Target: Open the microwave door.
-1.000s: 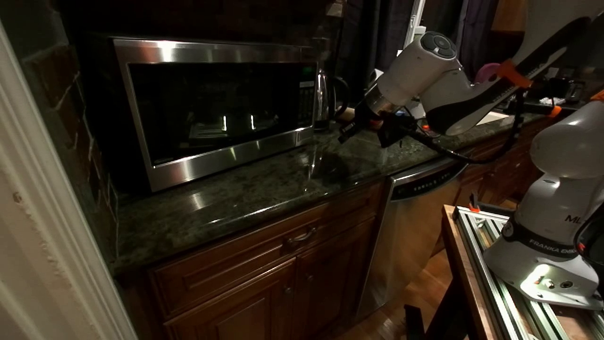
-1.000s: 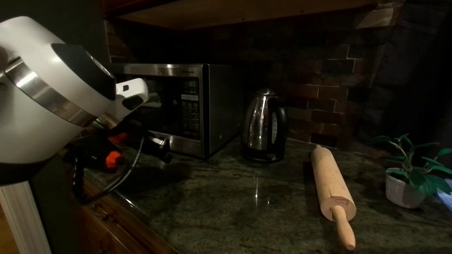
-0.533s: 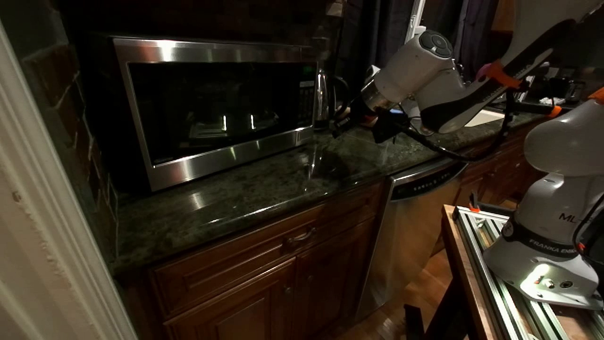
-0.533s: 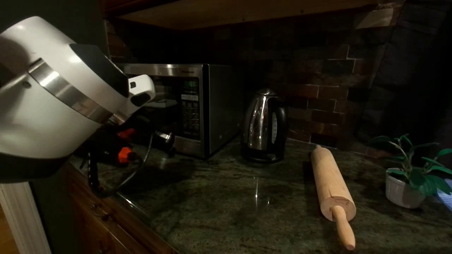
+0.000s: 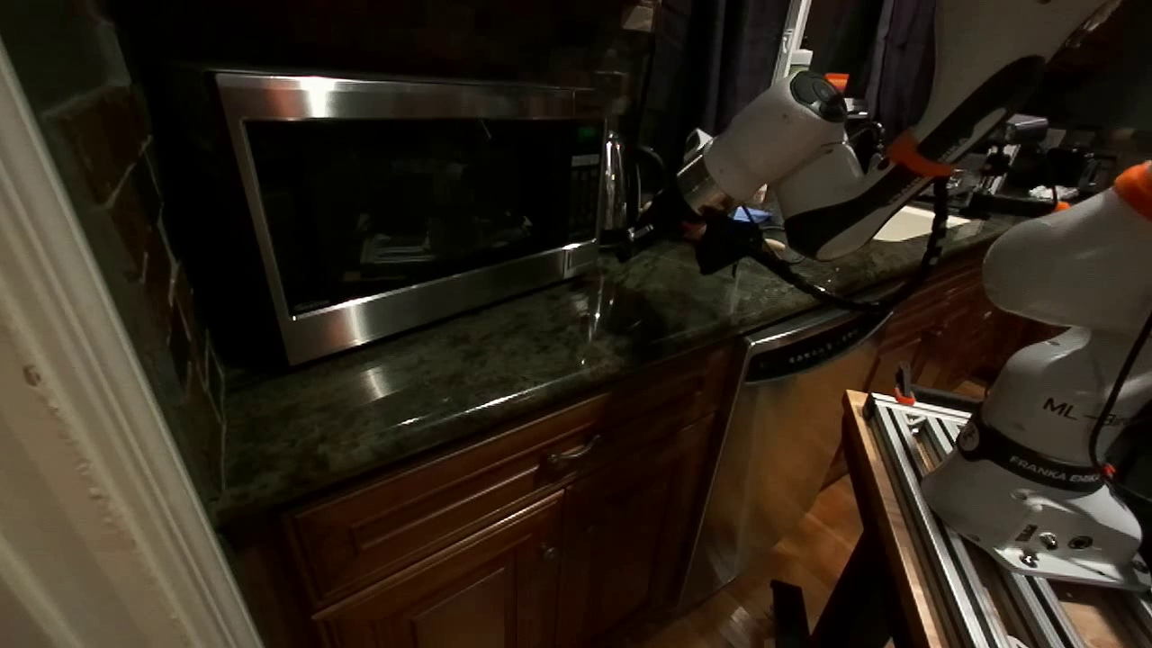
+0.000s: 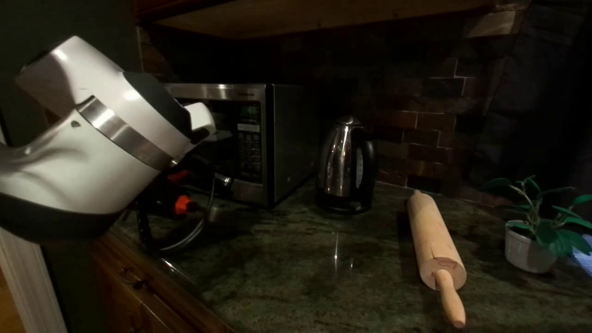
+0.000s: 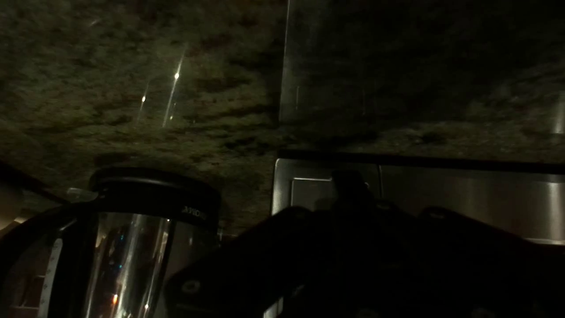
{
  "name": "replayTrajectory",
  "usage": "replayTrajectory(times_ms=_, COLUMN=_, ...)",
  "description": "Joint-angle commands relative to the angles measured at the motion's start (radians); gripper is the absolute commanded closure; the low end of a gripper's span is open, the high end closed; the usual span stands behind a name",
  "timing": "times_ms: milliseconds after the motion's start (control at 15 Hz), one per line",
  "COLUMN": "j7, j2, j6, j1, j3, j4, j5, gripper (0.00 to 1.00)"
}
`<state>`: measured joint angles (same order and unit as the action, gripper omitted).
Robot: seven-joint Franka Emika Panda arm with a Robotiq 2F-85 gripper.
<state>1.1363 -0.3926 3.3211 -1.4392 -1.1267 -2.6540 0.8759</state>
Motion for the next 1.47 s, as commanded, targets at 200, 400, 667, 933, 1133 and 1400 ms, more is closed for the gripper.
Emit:
replayTrajectory(times_ms=200, j7=-0.003, j2=-0.092, j6=0.165, j1=-0.343, j3=-0.315, j4=0.034, j5=-0.086, gripper=1.0)
replayTrajectory(times_ms=400, j7=-0.006, j2=-0.158, j6=0.247, j1=-0.488, j3=-0.453, j4=0.058, j5=-0.156, gripper=1.0)
replayTrajectory(times_ms=667, j7=-0.008, j2=-0.258, j6=0.348, j1=-0.629, j3=-0.591, j4=0.099, j5=-0.247, gripper=1.0)
replayTrajectory(times_ms=933, j7=-0.279, j2=-0.253, j6=0.368, j1=-0.702, j3=-0.738, j4=0.103, j5=-0.571, gripper=1.0)
replayTrajectory(times_ms=1133, j7=-0.407, j2=-0.254, j6=0.39, j1=-0.745, j3=-0.828, j4=0.114, j5=-0.726, gripper=1.0)
replayTrajectory(times_ms=1400, j7=-0.496, j2=-0.254, j6=0.442, j1=-0.809, j3=-0.916, j4=0.128, j5=-0.814, gripper=1.0)
